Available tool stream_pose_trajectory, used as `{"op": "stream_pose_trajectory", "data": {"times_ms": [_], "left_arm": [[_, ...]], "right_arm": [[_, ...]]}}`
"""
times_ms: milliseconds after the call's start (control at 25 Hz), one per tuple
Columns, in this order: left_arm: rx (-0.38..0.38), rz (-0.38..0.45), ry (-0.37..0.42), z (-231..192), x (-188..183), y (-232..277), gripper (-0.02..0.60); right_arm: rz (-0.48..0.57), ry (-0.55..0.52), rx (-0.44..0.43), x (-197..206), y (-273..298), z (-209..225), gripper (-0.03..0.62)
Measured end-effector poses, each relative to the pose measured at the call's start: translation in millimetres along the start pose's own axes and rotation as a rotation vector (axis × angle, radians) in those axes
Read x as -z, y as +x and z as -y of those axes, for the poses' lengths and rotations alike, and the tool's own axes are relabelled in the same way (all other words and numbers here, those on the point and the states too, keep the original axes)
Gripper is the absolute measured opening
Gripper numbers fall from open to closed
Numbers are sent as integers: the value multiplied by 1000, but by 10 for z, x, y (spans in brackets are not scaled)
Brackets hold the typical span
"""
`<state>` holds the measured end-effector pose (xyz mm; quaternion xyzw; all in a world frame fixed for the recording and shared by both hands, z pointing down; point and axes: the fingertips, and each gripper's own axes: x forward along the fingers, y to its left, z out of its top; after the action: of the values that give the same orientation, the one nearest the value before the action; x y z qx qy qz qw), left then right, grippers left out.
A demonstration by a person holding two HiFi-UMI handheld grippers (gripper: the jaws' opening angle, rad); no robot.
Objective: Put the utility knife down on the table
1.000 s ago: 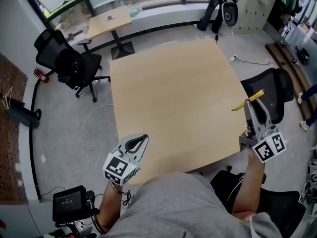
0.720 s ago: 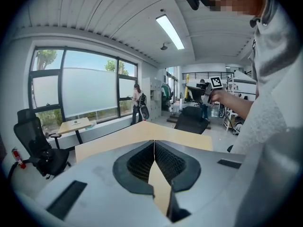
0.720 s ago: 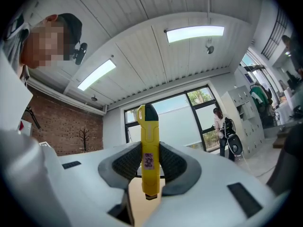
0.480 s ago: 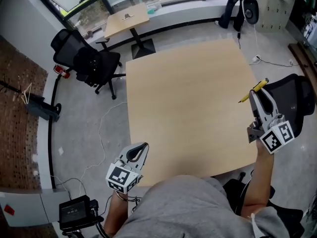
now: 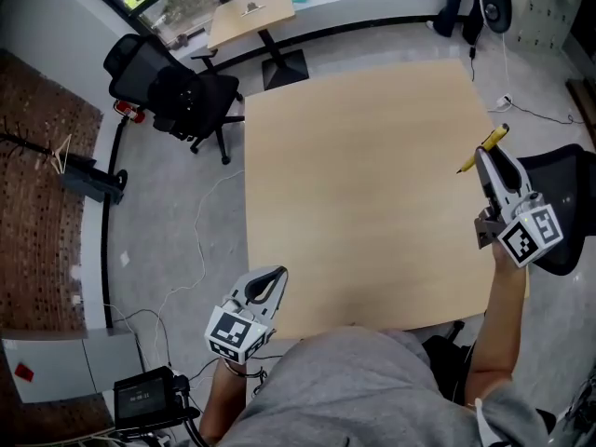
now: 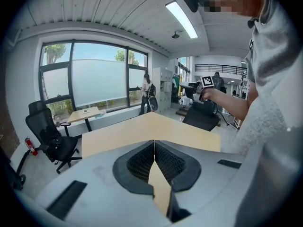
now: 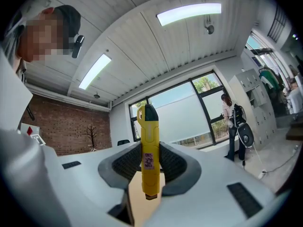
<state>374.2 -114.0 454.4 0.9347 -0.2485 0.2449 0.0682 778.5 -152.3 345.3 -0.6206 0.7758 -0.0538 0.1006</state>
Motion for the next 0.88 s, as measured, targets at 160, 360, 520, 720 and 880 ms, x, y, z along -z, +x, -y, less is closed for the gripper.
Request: {"op": "stream_pose_trajectory", "data": {"times_ms": [160, 360, 520, 720, 880], "left_arm": [[-16, -9, -21, 3, -8, 20, 5], [-42, -20, -50, -22, -6, 28, 5], [-61, -30, -67, -52, 12, 20, 5], [-80, -48, -84, -80, 88, -19, 5], [-91, -58, -98, -93, 142, -52, 5]], "right_arm": [[-39, 12, -11, 120, 191, 158, 118], [-75, 64, -38, 306, 482, 308, 118], [-118, 91, -44, 487, 693, 393, 118], [-174, 86, -77, 744, 961, 422, 118], [-240, 62, -92, 963, 1143, 432, 118]]}}
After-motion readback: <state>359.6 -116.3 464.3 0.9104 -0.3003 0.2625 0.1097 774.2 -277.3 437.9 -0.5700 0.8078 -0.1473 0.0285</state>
